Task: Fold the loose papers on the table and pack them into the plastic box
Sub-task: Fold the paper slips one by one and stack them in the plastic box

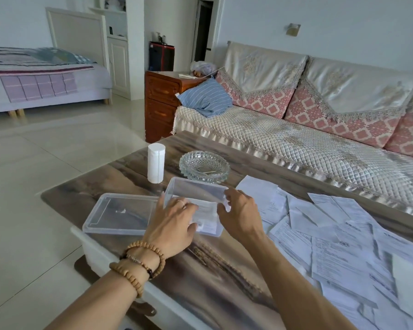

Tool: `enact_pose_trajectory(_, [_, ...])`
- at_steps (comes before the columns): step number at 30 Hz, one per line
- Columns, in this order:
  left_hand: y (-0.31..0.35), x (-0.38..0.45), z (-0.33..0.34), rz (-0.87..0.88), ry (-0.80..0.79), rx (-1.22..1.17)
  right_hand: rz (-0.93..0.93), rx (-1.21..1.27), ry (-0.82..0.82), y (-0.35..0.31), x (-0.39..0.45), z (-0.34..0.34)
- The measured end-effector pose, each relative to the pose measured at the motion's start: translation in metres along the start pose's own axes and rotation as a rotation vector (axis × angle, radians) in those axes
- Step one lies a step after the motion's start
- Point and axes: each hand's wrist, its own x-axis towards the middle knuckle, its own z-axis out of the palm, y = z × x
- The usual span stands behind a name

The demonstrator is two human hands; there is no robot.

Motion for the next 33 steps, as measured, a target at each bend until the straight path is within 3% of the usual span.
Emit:
enact_pose_trajectory(4, [0.051, -0.016, 0.005, 0.129, 0.194, -0.133, 0.129, 0.076, 0.059, 0.037, -0.053, -0.028])
enact_pose_trajectory(6, [0.082, -0.027, 0.012, 0.177, 0.217, -0.244, 0.190, 0.042, 0.040, 0.065, -0.080, -0.038])
enact_pose_trajectory(11, [0.161, -0.033, 0.039, 0.205, -0.086, -0.475, 0.430, -0.232, -0.041, 0.145, -0.134, -0.083])
enact_pose_trajectory(14, [0.198, -0.013, 0.054, 0.064, -0.168, -0.530, 0.729, -0.163, 0.034, 0.181, -0.135, -0.111])
enact_pose_trajectory(17, [0.216, 0.016, 0.067, -0.220, -0.274, -0.616, 0.905, -0.091, -0.055, 0.210, -0.120, -0.121])
enact_pose_trajectory(19, [0.220, 0.037, 0.075, -0.364, -0.277, -0.692, 0.921, -0.172, -0.131, 0.220, -0.113, -0.116])
enact_pose_trajectory(23, [0.221, 0.069, 0.085, -0.448, -0.326, -0.658, 0.870, -0.214, -0.121, 0.229, -0.106, -0.105])
enact_pose_trajectory(28, [0.234, 0.081, 0.097, -0.518, -0.307, -0.748, 0.888, 0.065, -0.056, 0.239, -0.103, -0.103])
enact_pose_trajectory(33, [0.216, 0.047, 0.088, -0.558, -0.269, -0.949, 0.975, 0.528, 0.233, 0.246, -0.118, -0.122])
